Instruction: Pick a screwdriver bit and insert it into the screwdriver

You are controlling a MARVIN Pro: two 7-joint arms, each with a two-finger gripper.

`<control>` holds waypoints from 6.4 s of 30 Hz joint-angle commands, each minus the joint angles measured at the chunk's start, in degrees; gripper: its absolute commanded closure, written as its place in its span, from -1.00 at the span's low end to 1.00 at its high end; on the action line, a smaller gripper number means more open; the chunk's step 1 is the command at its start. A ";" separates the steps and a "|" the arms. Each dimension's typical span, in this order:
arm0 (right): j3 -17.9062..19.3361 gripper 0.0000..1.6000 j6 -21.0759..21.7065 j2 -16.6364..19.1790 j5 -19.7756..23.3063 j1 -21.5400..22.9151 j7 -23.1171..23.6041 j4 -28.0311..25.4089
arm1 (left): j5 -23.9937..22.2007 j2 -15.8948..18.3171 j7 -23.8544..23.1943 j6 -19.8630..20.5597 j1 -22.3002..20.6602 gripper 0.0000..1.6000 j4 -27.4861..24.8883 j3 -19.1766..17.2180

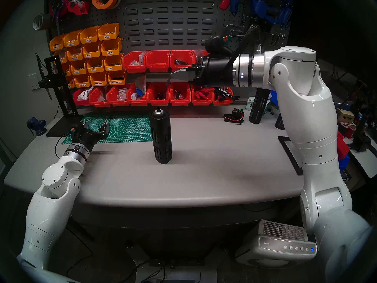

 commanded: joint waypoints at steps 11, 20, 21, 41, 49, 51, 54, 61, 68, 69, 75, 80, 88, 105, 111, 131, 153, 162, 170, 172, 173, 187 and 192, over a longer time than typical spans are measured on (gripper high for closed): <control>-5.52 1.00 2.73 3.39 5.64 10.64 2.93 0.36 | -0.04 0.11 -0.05 -0.72 -1.35 -1.00 -1.53 -0.51; -8.98 1.00 2.73 6.03 9.58 14.26 2.57 1.03 | -0.04 0.11 -0.05 -0.71 -1.35 -1.00 -1.53 -0.52; -9.53 1.00 2.73 6.42 10.13 14.78 2.63 1.09 | -0.04 0.11 -0.05 -0.70 -1.35 -1.00 -1.53 -0.52; -21.54 1.00 2.73 15.21 17.75 22.22 2.69 1.72 | -0.05 0.08 -0.05 -0.76 -1.37 -1.00 -1.58 -0.54; -25.54 1.00 2.73 16.13 19.06 25.05 3.22 2.21 | -0.05 0.07 -0.04 -0.78 -1.37 -1.00 -1.59 -0.54; -26.98 1.00 2.43 16.19 19.62 26.27 2.84 2.47 | -0.05 0.07 -0.04 -0.78 -1.37 -1.00 -1.60 -0.54; -28.24 1.00 2.22 16.09 19.89 27.53 2.68 2.89 | -0.05 0.07 -0.04 -0.78 -1.37 -1.00 -1.59 -0.54; -31.14 1.00 1.13 15.76 20.22 30.45 3.17 4.37 | -0.05 0.07 -0.04 -0.78 -1.37 -1.00 -1.59 -0.54; -33.34 1.00 0.01 15.47 20.42 32.41 4.10 5.59 | -0.05 0.06 -0.04 -0.80 -1.37 -1.00 -1.61 -0.55; -33.91 1.00 -0.27 15.42 20.37 32.80 4.70 5.88 | -0.05 0.06 -0.04 -0.80 -1.37 -1.00 -1.61 -0.55; -36.80 1.00 -1.76 15.25 20.32 34.73 5.44 7.10 | -0.05 0.05 -0.04 -0.82 -1.37 -1.00 -1.62 -0.55; -39.46 1.00 -3.24 14.98 19.71 36.59 7.33 8.49 | -0.05 0.04 -0.04 -0.83 -1.37 -1.00 -1.63 -0.56; -42.89 1.00 -5.37 14.68 19.28 39.57 8.96 10.20 | -0.04 0.04 -0.04 -0.84 -1.37 -1.00 -1.63 -0.56; -48.52 1.00 -10.04 14.35 17.31 45.20 13.33 13.39 | -0.04 0.01 -0.04 -0.90 -1.37 -1.00 -1.65 -0.57; -50.12 1.00 -11.43 13.83 17.03 46.61 15.29 14.59 | -0.04 0.00 -0.04 -0.92 -1.37 -1.00 -1.66 -0.58; -57.29 1.00 -16.92 11.85 16.55 51.45 20.96 20.36 | -0.04 -0.03 -0.04 -1.00 -1.36 -1.00 -1.68 -0.59; -61.02 1.00 -20.86 8.31 16.15 54.67 24.94 26.18 | -0.02 -0.06 -0.04 -1.09 -1.36 -1.00 -1.69 -0.60; -61.72 1.00 -21.99 6.79 16.38 55.40 25.87 27.80 | -0.02 -0.06 -0.05 -1.09 -1.36 -1.00 -1.69 -0.60; -62.83 1.00 -22.62 6.08 16.23 55.72 26.58 29.20 | -0.01 -0.07 -0.05 -1.13 -1.36 -1.00 -1.70 -0.61; -63.05 1.00 -22.81 5.98 16.27 55.80 26.65 29.43 | -0.01 -0.08 -0.05 -1.13 -1.36 -1.00 -1.70 -0.61; -63.17 1.00 -22.90 5.92 16.29 55.85 26.68 29.54 | -0.01 -0.08 -0.05 -1.13 -1.36 -1.00 -1.70 -0.61; -64.22 1.00 -23.82 5.21 16.38 56.29 26.80 31.07 | -0.01 -0.08 -0.05 -1.14 -1.36 -1.00 -1.70 -0.61; -64.52 1.00 -24.02 5.10 16.40 56.43 26.80 31.55 | -0.01 -0.08 -0.05 -1.14 -1.36 -1.00 -1.70 -0.61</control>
